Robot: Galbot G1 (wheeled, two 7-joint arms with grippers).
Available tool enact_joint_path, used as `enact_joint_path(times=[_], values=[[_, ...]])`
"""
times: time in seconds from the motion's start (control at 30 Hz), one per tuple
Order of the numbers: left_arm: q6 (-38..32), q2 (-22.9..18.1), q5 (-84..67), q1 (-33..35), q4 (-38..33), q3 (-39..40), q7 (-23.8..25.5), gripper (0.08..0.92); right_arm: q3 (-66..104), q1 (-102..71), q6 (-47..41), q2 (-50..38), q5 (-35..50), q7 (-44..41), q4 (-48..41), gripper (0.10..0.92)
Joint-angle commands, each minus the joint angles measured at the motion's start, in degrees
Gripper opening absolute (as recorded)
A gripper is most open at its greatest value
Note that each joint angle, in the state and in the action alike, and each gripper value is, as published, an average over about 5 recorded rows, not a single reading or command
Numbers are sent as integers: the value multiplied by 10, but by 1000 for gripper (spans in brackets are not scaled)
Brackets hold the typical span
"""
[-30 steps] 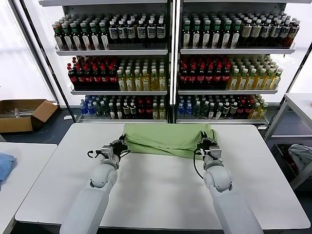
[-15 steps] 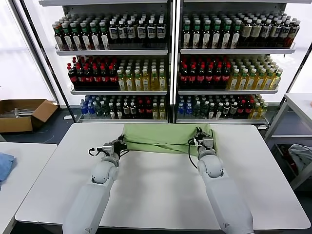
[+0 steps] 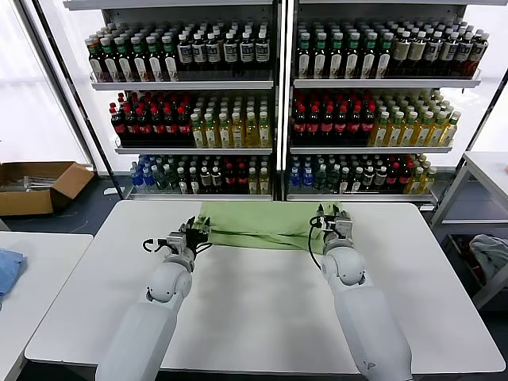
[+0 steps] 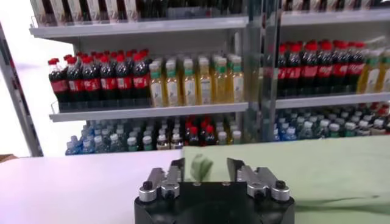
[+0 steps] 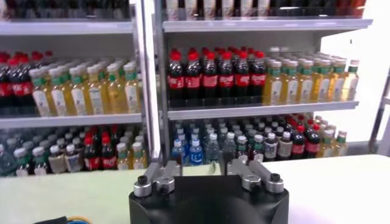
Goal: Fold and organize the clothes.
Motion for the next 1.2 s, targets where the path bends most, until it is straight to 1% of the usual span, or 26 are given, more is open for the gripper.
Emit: enact_joint_path(times=[0.03,0.07,0.13,0.27,0.5,0.9,1.2], values=[[46,11,5,68,-108,-19,-7,667,9,-87,-32,-22,20,39,130,717],[53,14,10,77,-113,-23,-7,693,11,-103,-35,-25,19,42,144,751],[66,19,18,90,-120,-28,-5,750,15,-127,-40,-28,17,49,165,794],[79,22,24,101,-118,-32,-1,814,20,-156,-52,-32,13,55,186,821],[85,24,23,82,-90,-31,-1,823,25,-166,-62,-43,14,52,175,823],[79,21,30,26,-2,-5,1,823,22,-154,-67,-46,14,46,120,823],[79,26,31,-4,32,7,3,823,18,-142,-74,-42,16,48,92,816]])
